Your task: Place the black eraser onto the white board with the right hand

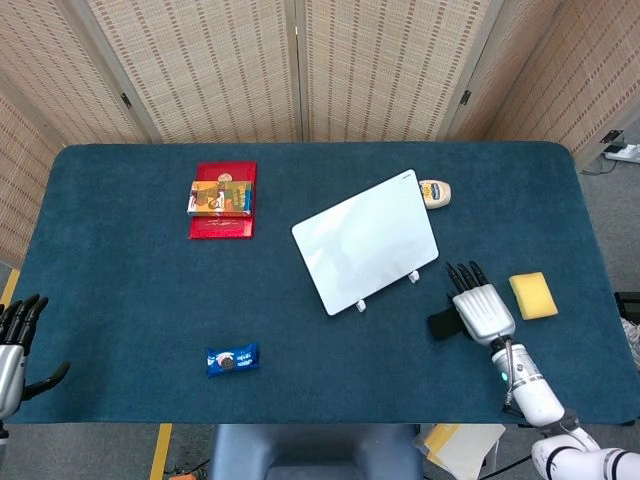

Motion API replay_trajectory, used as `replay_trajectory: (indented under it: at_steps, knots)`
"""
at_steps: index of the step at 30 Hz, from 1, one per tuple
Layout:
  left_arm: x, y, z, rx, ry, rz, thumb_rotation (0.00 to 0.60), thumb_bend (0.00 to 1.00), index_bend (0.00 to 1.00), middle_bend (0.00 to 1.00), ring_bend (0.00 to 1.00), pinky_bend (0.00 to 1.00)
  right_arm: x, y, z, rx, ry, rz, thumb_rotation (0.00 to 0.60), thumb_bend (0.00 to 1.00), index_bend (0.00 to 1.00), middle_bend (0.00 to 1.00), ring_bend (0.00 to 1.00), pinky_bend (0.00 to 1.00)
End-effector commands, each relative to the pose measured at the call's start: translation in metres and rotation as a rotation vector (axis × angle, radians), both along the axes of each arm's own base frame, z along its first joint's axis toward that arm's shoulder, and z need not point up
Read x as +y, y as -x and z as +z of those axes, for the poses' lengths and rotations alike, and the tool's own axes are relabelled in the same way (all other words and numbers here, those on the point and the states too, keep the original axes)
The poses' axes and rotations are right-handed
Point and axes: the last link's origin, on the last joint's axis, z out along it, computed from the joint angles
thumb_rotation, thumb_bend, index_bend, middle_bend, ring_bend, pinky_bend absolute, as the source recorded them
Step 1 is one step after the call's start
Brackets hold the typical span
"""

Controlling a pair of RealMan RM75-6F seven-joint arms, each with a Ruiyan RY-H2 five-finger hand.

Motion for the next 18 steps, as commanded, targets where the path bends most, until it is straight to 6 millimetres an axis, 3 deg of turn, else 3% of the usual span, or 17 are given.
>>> replay_trajectory:
  at_steps: [1,5,11,18]
  knots:
    - [0.000,-0.001,-0.001,0.002,0.005,-0.001,0.600,0.23,0.05,0.10,0.10,0.04,-0.028,-0.027,-0.005,-0.115,0.103,0.067,0.600,0.18,0.53,0.01,0.00,0.00]
    - [0.000,0.000,0.000,-0.004,0.004,-0.001,0.600,0.23,0.05,0.10,0.10,0.04,-0.057,-0.057,-0.023,-0.186,0.185,0.135,0.600,0.18,0.53,0.01,0.00,0.00]
    - [-0.001,0.002,0.006,-0.027,-0.008,-0.009,0.600,0.23,0.05,0.10,0.10,0.04,-0.085,-0.097,-0.044,-0.240,0.268,0.221,0.600,0.18,0.53,0.00,0.00,0.00]
    - [-0.001,0.003,0.008,-0.043,-0.005,-0.008,0.600,0.23,0.05,0.10,0.11,0.04,-0.098,-0.116,-0.057,-0.314,0.347,0.268,0.600,0.18,0.53,0.00,0.00,0.00]
